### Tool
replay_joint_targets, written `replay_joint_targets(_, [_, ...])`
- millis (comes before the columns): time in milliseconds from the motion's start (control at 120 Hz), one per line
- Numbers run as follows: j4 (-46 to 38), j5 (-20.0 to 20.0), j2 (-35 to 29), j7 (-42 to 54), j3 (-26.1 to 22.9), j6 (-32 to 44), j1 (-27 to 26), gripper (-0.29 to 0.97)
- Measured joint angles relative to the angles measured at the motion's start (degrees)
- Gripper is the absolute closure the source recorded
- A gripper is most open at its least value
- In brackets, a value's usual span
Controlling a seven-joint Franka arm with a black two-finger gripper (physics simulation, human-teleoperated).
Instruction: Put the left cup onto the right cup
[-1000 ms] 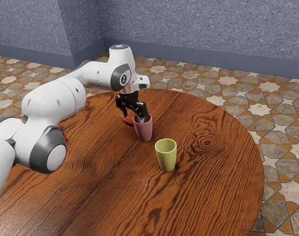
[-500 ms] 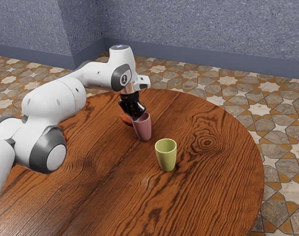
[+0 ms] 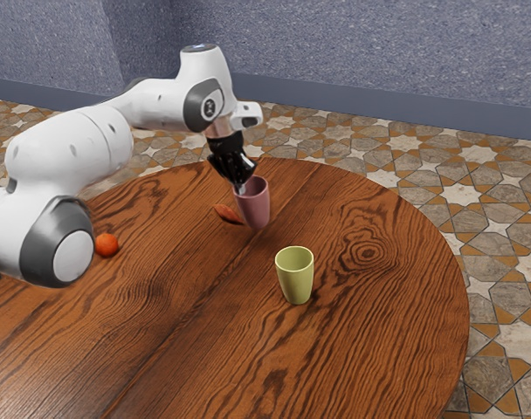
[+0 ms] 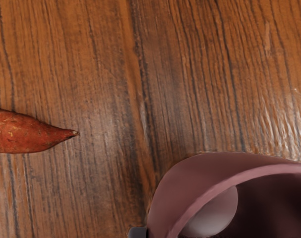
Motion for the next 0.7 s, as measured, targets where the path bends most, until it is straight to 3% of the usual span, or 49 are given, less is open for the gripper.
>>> replay_joint_targets(167, [-14.92,0.03,-14.32,-0.69,-3.18,-0.06,-0.21,0.79])
replay_joint_targets(358, [-22.35,0.59,-23.49,-2.66,-4.58,-2.62,-3.34,0.79])
replay_joint_targets(483, [-23.68,0.86,-24.97,-4.2,-4.63,-3.48,-6.48,0.79])
replay_joint_targets(700, [-23.24,0.85,-22.0,-6.66,-4.68,-3.58,-8.52,0.79])
